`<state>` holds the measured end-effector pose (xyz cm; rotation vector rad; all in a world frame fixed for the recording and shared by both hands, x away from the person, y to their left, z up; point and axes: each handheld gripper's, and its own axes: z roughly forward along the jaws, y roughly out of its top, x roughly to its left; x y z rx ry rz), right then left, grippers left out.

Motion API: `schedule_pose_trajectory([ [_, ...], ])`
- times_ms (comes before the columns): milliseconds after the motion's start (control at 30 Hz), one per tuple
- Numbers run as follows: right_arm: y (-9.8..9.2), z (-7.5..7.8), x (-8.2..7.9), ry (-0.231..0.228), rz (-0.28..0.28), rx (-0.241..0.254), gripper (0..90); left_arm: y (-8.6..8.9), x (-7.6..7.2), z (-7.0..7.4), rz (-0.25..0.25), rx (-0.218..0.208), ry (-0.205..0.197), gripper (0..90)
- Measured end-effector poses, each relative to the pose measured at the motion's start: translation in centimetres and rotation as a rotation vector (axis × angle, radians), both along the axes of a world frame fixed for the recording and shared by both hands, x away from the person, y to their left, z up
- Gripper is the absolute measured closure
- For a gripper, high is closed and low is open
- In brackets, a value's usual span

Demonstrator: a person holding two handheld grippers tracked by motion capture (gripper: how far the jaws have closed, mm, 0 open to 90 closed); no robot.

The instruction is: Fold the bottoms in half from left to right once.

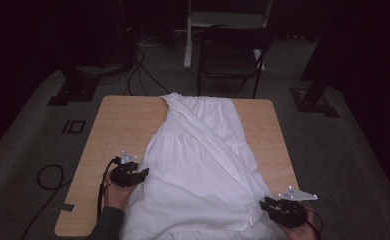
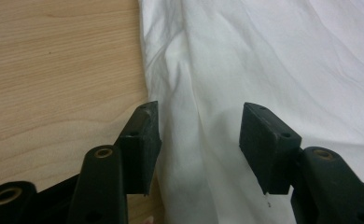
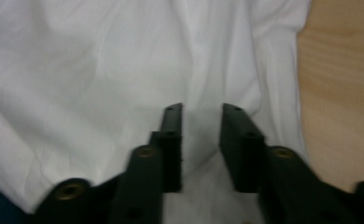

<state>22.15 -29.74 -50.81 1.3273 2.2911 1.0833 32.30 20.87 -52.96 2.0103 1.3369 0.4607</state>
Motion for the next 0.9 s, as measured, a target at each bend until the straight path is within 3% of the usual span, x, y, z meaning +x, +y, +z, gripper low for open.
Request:
schedule_pose_trajectory([
  [100,0.4,0.6,1.2,-0.026,-0.001,0.011,54.0,-0.1,0.5,-0.1,0.004,-0.01,0.004,46.5],
  [167,1.4,1.3,4.4,-0.072,0.008,0.014,50.8,-0.3,1.1,-0.1,0.01,-0.011,0.01,46.6],
  [233,2.3,1.3,6.8,-0.076,0.027,0.02,50.4,-0.3,1.7,0.0,0.012,-0.014,0.013,46.9],
  [467,5.1,0.2,14.1,-0.065,-0.004,0.019,49.6,-0.5,3.8,-0.3,0.036,0.0,0.03,47.4],
  [600,6.9,-0.2,16.8,-0.045,0.004,-0.012,49.5,-0.7,5.0,-1.2,0.048,-0.002,0.065,47.5],
  [700,7.6,-0.5,18.1,-0.033,0.002,-0.025,49.6,-1.1,5.2,-1.4,0.048,-0.008,0.055,47.8],
  [800,8.2,-1.3,20.4,0.012,-0.019,-0.01,49.8,-1.3,5.3,-1.3,0.042,0.002,0.054,55.6],
  [900,8.7,-2.0,21.6,0.047,-0.016,0.008,51.1,-1.3,5.4,-1.3,0.029,-0.012,0.069,73.3],
])
